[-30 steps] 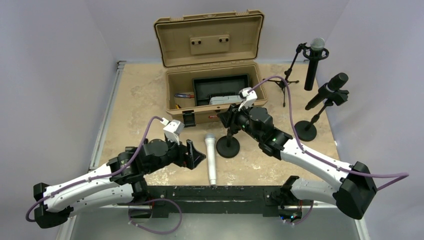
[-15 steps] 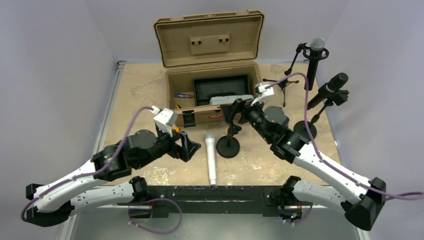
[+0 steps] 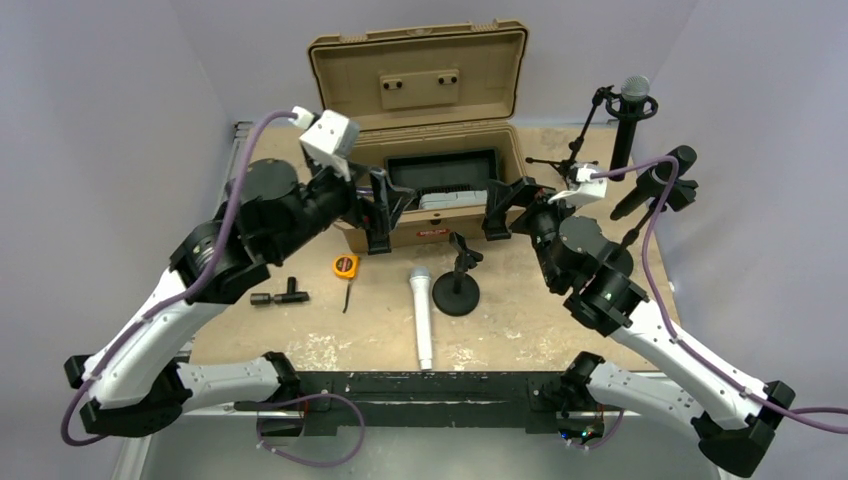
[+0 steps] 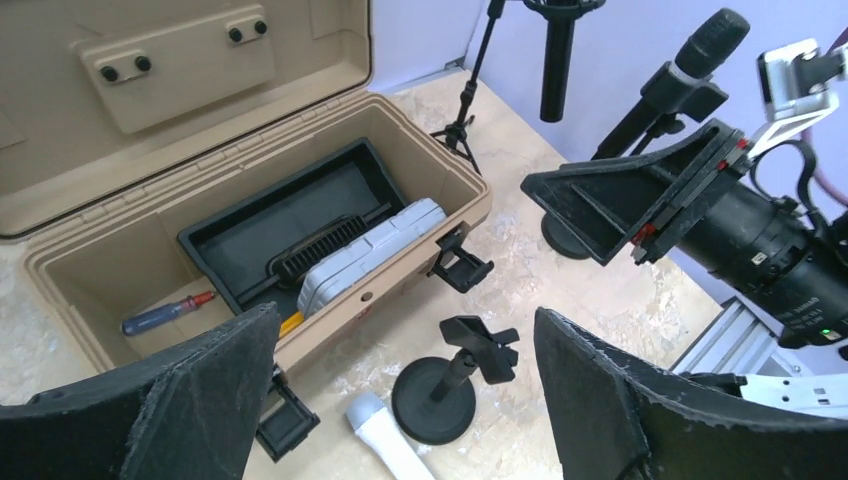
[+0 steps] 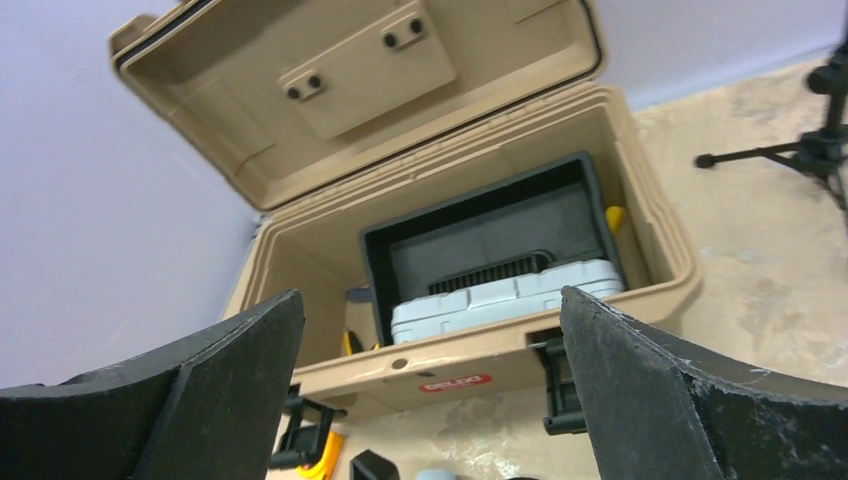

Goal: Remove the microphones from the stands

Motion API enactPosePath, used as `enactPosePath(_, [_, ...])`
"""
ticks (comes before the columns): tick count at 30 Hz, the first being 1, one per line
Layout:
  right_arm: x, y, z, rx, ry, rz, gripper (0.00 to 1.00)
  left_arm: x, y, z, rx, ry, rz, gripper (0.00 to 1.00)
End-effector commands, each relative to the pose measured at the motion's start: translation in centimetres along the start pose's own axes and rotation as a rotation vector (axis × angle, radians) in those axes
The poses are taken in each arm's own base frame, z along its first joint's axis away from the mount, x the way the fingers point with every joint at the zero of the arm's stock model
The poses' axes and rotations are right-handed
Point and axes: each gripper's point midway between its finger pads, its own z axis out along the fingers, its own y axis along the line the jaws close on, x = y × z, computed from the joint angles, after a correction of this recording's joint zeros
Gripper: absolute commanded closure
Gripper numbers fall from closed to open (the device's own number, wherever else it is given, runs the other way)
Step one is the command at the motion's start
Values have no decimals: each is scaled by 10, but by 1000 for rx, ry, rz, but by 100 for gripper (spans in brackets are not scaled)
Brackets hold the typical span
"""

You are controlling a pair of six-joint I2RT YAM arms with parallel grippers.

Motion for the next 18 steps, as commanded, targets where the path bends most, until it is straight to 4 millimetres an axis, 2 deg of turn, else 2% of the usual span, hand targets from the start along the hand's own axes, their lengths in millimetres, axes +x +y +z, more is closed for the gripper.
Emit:
enactPosePath(1, [-39,-24,-5,196,-101,67,1,-12,-7,12,48,0,67,5])
enactPosePath(6, [-59,-44,-13,350,-136,112,1,21,1,22,67,52,51,5])
enactPosePath(9, [-71,-74,-22,493,-176,115,1,39,9,23,41,81,70,5])
enactPosePath(12, [-88,-110,-20,622,-225,88,1,38,11,21,33,73,78,6])
enactPosePath(13, [-93,-117,-19,638,-232,78,1,38,11,20,33,71,82,6])
enactPosePath(18, [-112,-118,-25,653,-272,95,1,40,19,20,-2,61,104,6])
